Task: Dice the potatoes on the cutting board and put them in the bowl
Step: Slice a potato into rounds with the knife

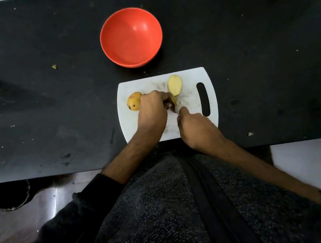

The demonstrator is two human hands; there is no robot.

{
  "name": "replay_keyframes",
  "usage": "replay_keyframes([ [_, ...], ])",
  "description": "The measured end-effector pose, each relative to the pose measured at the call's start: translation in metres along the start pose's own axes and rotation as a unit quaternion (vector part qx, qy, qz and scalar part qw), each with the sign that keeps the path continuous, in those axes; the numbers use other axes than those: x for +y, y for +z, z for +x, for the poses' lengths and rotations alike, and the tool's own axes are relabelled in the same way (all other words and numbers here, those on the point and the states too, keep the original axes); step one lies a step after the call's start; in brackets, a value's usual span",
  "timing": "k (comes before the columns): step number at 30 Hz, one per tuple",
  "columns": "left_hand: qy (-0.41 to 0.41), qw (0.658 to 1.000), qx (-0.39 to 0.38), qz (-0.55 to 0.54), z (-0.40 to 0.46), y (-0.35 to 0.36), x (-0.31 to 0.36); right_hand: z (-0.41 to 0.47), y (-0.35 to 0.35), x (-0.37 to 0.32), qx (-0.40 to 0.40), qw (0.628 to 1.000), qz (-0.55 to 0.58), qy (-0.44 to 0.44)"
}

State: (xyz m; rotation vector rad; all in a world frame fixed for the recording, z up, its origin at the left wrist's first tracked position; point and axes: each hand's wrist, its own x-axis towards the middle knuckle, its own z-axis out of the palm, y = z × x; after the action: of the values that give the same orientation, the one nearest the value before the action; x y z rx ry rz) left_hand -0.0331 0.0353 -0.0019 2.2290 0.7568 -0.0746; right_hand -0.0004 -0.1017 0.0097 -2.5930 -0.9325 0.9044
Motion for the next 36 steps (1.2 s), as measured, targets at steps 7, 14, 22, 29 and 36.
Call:
replay_keyframes([
  [7, -0.018, 0.999, 0.005, -0.035, 0.002, -0.001, -0.010, -0.006, 0.014, -0.002, 0.006, 1.000, -0.022, -0.001],
  [14, 0.004, 1.000, 0.009, -0.010, 0.005, 0.000, -0.009, -0.003, 0.016, -0.002, 0.002, 0.997, -0.081, 0.014],
  [22, 0.011, 0.999, 0.009, 0.030, 0.010, 0.000, -0.002, 0.004, 0.018, 0.004, 0.007, 0.997, -0.073, 0.025],
  [29, 0.009, 0.995, 0.005, 0.104, 0.014, 0.002, 0.005, 0.010, 0.017, 0.011, -0.006, 0.995, -0.090, 0.035],
  [36, 0.102, 0.985, -0.022, 0.137, 0.016, 0.003, 0.021, 0.012, 0.000, 0.030, 0.028, 0.999, 0.038, 0.018],
])
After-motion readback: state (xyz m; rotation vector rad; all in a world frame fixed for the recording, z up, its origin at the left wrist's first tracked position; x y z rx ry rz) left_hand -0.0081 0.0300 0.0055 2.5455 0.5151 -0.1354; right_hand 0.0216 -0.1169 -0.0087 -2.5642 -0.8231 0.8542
